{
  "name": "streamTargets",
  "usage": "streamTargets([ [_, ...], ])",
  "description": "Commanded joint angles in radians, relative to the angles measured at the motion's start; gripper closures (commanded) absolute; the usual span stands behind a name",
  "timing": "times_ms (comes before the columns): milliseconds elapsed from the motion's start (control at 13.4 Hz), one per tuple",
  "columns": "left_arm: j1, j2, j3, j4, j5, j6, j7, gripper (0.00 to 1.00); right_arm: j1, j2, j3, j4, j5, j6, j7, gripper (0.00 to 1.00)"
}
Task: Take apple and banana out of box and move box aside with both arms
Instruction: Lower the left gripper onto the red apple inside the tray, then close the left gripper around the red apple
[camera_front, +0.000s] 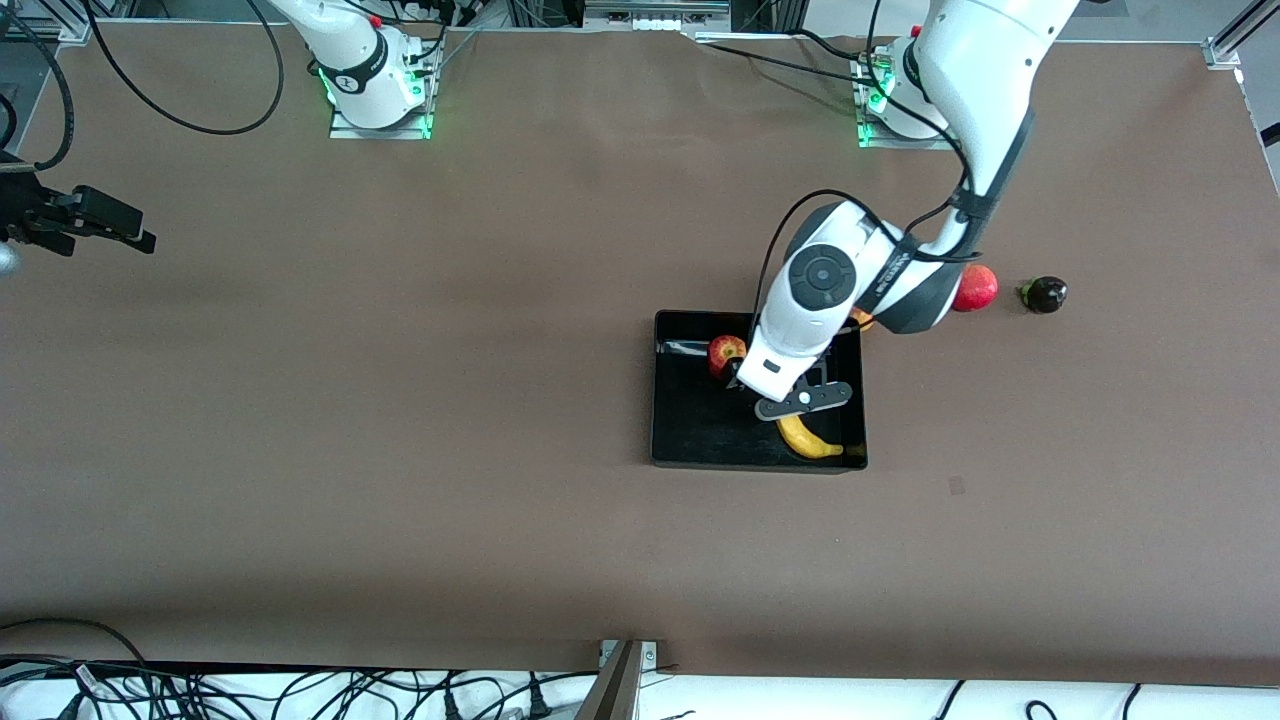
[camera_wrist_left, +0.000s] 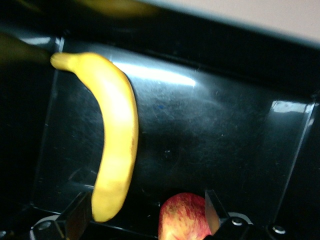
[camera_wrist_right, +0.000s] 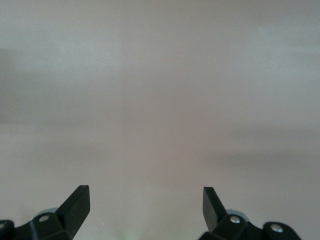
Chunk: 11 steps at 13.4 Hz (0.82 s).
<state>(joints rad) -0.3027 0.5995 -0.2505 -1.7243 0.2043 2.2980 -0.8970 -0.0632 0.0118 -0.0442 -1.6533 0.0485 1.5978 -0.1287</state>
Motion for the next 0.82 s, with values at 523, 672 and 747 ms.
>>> streamTargets([
  [523,-0.058,0.02,-0.021,-0.046,0.04,0.061,-0.128,0.0,0.005,0.007,-0.002,0.02,0.001,-0.016,0.006,0.0],
  [672,-0.059,0.023,-0.021,-0.06,0.038,0.08,-0.129,0.0,0.005,0.007,-0.002,0.02,0.001,-0.016,0.006,0.0],
  [747,-0.059,0.032,-0.021,-0.06,0.038,0.081,-0.135,0.0,0.005,0.007,-0.002,0.02,0.001,-0.016,0.006,0.0],
])
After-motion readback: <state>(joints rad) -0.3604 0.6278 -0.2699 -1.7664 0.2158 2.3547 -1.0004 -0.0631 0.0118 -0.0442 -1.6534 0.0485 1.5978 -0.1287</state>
